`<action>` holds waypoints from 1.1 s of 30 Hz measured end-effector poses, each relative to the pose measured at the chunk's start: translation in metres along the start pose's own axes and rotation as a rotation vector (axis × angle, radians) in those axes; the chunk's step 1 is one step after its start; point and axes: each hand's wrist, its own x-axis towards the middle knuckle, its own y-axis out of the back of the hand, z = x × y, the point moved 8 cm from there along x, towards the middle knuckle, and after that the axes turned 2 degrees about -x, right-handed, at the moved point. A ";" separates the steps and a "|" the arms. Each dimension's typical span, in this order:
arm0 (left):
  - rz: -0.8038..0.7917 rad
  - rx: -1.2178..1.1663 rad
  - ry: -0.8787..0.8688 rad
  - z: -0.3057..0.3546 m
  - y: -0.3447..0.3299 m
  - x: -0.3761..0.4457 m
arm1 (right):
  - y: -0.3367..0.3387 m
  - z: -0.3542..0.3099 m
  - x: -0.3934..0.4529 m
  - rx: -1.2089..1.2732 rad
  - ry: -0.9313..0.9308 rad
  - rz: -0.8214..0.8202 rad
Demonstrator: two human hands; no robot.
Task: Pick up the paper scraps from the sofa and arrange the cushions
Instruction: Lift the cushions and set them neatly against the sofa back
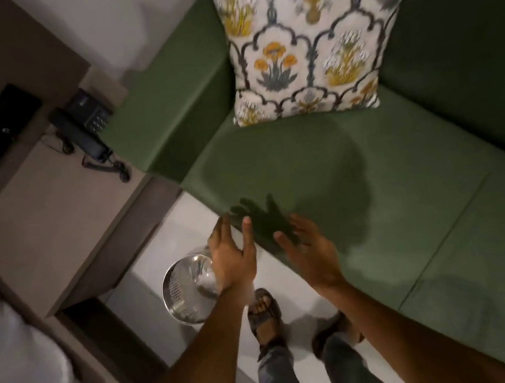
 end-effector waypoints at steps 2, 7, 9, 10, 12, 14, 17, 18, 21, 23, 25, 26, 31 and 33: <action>-0.001 -0.059 -0.028 0.036 -0.010 0.008 | 0.038 -0.016 0.020 0.055 -0.022 0.073; 0.079 -0.340 0.001 0.118 -0.023 0.059 | 0.116 -0.064 0.089 0.128 0.066 0.259; 0.094 -0.488 0.021 0.147 -0.026 0.083 | 0.140 -0.084 0.120 0.119 0.045 0.301; 0.089 -0.539 0.032 0.161 -0.028 0.095 | 0.150 -0.095 0.136 0.117 0.041 0.305; 0.091 -0.619 0.057 0.185 -0.032 0.121 | 0.161 -0.115 0.167 0.133 0.057 0.295; 0.108 -0.685 0.122 0.203 -0.034 0.145 | 0.165 -0.132 0.195 0.171 0.082 0.285; 0.057 -0.753 0.236 0.225 -0.048 0.176 | 0.164 -0.146 0.231 0.213 0.077 0.332; 0.042 -0.757 0.242 0.231 -0.052 0.181 | 0.163 -0.149 0.238 0.216 0.068 0.354; 0.075 -0.724 0.213 0.239 -0.063 0.183 | 0.166 -0.147 0.247 0.240 0.048 0.401; 0.082 -0.715 0.183 0.244 -0.066 0.180 | 0.171 -0.145 0.244 0.268 0.062 0.387; 0.046 -0.717 0.152 0.254 -0.070 0.179 | 0.183 -0.141 0.236 0.351 0.084 0.390; 0.018 -0.713 0.133 0.261 -0.073 0.179 | 0.191 -0.137 0.229 0.411 0.091 0.427; -0.177 -0.634 -0.003 0.298 -0.100 0.160 | 0.230 -0.106 0.174 0.530 0.063 0.625; -0.272 -0.629 -0.136 0.322 -0.115 0.152 | 0.236 -0.087 0.156 0.584 0.043 0.655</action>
